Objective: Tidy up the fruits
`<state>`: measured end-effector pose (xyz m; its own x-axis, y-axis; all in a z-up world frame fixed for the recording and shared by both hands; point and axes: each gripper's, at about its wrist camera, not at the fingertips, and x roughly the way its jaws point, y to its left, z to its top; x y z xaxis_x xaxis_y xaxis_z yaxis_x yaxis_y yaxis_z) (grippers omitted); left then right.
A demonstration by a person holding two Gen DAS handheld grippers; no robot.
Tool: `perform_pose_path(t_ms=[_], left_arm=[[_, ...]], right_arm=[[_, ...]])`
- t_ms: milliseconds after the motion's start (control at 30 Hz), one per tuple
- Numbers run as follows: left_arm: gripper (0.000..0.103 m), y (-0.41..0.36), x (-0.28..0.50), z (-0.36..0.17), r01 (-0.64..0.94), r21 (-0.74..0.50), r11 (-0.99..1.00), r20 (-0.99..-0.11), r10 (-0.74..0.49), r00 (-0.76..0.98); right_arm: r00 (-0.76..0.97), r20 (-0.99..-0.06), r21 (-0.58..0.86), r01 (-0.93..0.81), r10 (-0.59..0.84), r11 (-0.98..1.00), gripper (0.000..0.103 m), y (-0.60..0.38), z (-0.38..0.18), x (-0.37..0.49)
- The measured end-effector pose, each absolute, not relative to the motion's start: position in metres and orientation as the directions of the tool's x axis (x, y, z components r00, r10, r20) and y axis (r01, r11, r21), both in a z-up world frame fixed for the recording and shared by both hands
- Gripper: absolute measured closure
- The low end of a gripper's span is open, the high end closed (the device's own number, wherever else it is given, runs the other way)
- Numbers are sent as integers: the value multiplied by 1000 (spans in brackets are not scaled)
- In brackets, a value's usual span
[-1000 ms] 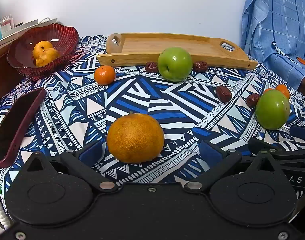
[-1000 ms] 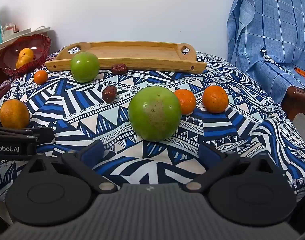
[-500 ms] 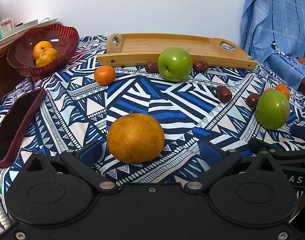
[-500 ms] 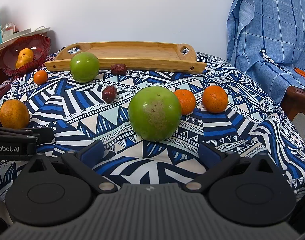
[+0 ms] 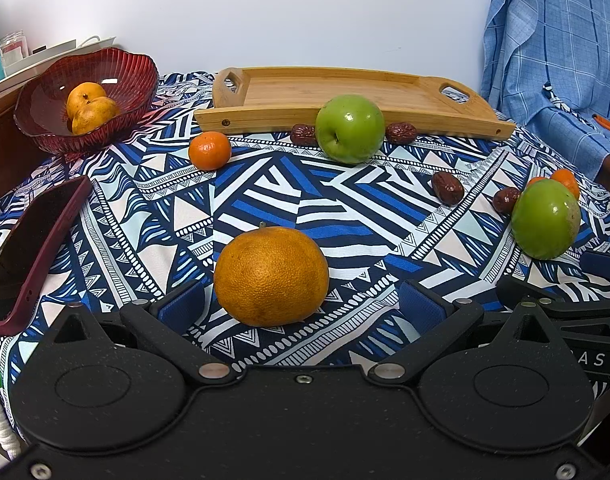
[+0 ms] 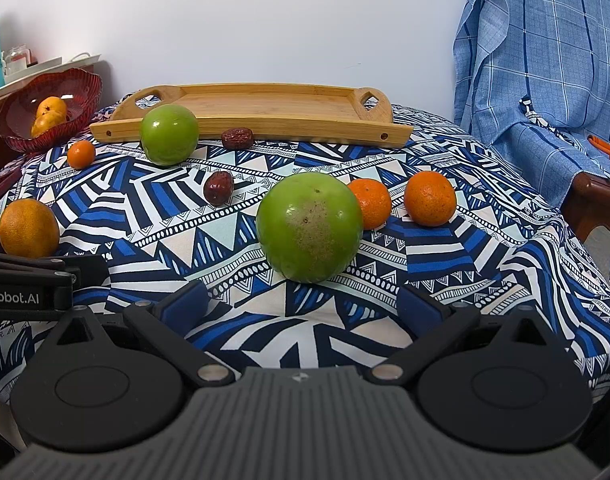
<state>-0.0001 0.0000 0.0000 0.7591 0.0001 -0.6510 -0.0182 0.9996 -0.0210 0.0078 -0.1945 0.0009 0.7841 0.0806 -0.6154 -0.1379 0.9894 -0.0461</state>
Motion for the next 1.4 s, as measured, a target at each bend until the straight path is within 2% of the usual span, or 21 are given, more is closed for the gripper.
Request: perform_pose_path(t_ms=[1400], left_arm=[[0, 0, 0, -1, 6, -1, 1000, -627, -6, 779]], right_arm=[[787, -613, -52, -132, 73, 990, 0, -195, -1, 11]])
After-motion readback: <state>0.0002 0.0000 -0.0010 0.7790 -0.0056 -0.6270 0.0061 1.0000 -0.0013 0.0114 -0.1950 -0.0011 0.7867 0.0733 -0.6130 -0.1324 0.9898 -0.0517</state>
